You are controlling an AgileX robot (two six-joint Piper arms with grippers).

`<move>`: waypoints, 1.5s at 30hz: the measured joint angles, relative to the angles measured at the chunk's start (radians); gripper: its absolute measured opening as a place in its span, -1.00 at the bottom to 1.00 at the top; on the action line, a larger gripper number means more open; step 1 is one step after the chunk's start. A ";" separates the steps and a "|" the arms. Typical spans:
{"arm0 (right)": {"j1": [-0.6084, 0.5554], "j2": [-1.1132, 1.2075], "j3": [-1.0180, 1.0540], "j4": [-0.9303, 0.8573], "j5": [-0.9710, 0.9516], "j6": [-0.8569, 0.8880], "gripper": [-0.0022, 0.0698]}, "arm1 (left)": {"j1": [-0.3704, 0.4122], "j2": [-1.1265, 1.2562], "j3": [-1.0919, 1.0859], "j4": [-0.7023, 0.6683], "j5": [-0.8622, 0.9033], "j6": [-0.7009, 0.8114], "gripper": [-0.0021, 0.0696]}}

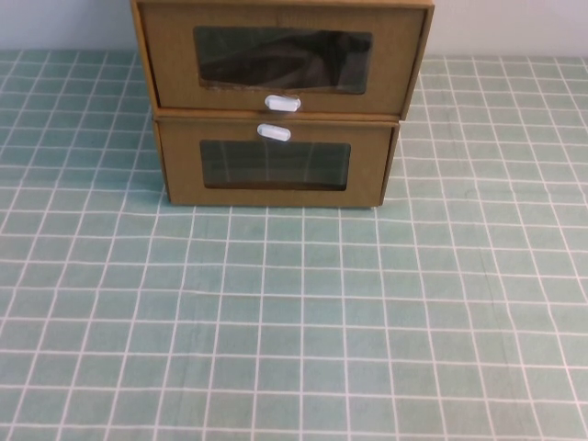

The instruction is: Close the shoe box

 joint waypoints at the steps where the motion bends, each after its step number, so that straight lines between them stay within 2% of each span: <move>1: 0.000 0.003 0.002 0.000 0.010 0.000 -0.97 | 0.000 0.000 0.002 -0.002 0.000 -0.006 -0.96; 16: 0.000 0.005 0.002 0.000 0.238 0.000 -0.97 | 0.000 0.000 0.002 -0.004 0.003 -0.015 -0.96; 19: -0.004 0.005 0.002 -0.078 0.253 -0.018 -0.97 | 0.000 0.000 0.002 -0.004 0.003 -0.019 -0.96; 23: -0.143 -0.004 0.002 -0.186 0.234 -0.029 -0.97 | 0.000 0.000 0.002 -0.004 0.003 -0.023 -0.96; 27: -0.348 -0.012 0.002 -0.181 0.241 -0.030 -0.97 | 0.000 0.000 0.002 -0.004 0.003 -0.023 -0.96; 30: -0.426 -0.017 0.002 -0.150 0.301 -0.033 -0.97 | 0.000 0.000 0.002 -0.004 0.003 -0.023 -0.96; 45: -0.440 -0.019 0.002 -0.118 0.345 -0.033 -0.97 | 0.000 0.000 0.002 -0.004 0.003 -0.026 -0.96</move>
